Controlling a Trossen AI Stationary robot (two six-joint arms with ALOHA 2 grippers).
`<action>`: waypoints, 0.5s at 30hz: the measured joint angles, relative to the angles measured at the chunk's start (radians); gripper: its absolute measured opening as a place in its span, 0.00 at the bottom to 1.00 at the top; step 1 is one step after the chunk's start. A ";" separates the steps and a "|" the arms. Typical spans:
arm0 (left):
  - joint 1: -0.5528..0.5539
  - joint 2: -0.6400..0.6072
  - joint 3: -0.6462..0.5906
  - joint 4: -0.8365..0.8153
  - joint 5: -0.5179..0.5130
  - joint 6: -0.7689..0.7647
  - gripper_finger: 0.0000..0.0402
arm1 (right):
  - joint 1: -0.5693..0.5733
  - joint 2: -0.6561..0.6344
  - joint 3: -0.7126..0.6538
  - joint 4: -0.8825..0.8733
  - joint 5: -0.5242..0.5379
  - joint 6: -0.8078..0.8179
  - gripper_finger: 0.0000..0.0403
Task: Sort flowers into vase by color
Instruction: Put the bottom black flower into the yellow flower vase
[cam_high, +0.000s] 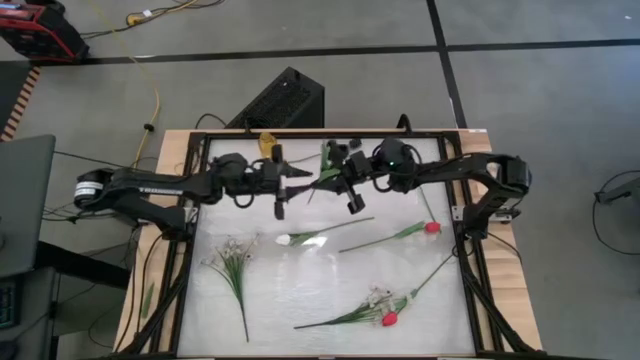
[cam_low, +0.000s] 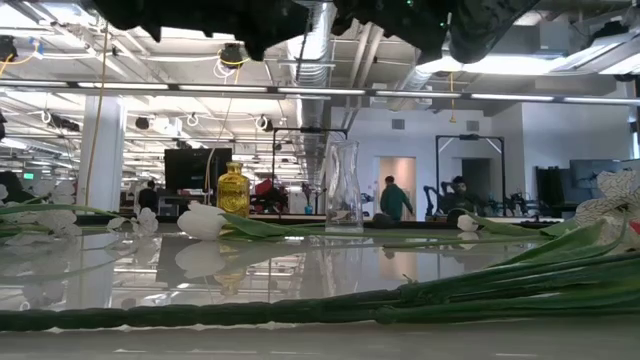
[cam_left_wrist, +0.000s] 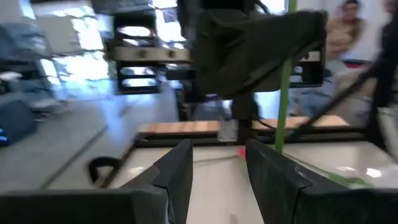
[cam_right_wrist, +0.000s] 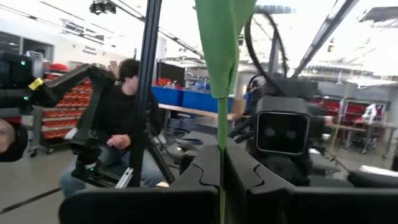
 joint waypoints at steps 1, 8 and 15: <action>-0.003 0.014 0.013 0.000 0.033 -0.005 0.34 | 0.004 0.005 0.005 -0.006 0.000 0.004 0.06; -0.011 0.020 0.039 -0.034 0.073 0.006 0.33 | 0.011 0.014 0.016 -0.041 -0.002 0.006 0.06; -0.002 -0.038 0.039 -0.163 -0.032 0.040 0.33 | 0.010 0.007 0.016 -0.160 -0.002 -0.032 0.06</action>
